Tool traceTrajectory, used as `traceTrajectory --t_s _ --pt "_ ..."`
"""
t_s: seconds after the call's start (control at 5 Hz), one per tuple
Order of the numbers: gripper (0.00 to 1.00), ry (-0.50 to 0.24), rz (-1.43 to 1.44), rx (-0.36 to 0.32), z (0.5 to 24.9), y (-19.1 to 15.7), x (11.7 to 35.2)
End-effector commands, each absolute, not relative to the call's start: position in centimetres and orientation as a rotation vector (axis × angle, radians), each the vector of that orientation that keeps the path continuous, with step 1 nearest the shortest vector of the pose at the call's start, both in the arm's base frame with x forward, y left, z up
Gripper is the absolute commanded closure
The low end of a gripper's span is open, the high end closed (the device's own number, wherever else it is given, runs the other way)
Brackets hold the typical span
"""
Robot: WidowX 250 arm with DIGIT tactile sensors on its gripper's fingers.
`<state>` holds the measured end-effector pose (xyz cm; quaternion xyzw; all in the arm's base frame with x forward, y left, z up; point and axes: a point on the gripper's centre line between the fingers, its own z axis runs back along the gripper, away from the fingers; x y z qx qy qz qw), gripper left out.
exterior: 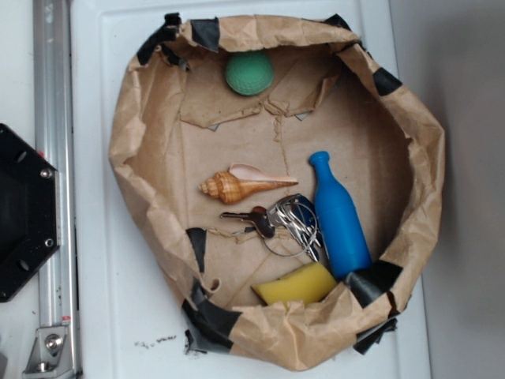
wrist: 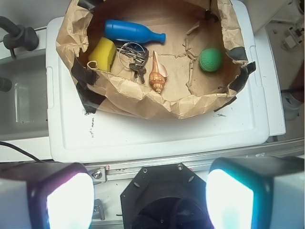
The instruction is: Grab the green sponge.
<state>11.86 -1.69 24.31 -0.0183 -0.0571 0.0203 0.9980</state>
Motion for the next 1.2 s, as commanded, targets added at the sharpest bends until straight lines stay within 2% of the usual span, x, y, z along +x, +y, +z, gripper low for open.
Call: traceTrajectory --t_s 0.0,0.2,0.4,0.6,0.8,1.0 --pt "0.0 -0.114 0.041 -0.037 24.3 -1.7 11.9" --pt "0.0 -0.15 0.208 -0.12 21.5 -0.7 16.9" --pt "0.0 -0.162 0.423 -0.122 19.9 0.7 21.5" --pt "0.0 -0.136 0.537 -0.177 17.2 1.1 25.0" --pt "0.0 -0.054 0.654 -0.294 12.7 -0.2 26.9" --pt "0.0 0.052 0.743 -0.256 8.5 -1.8 27.2"
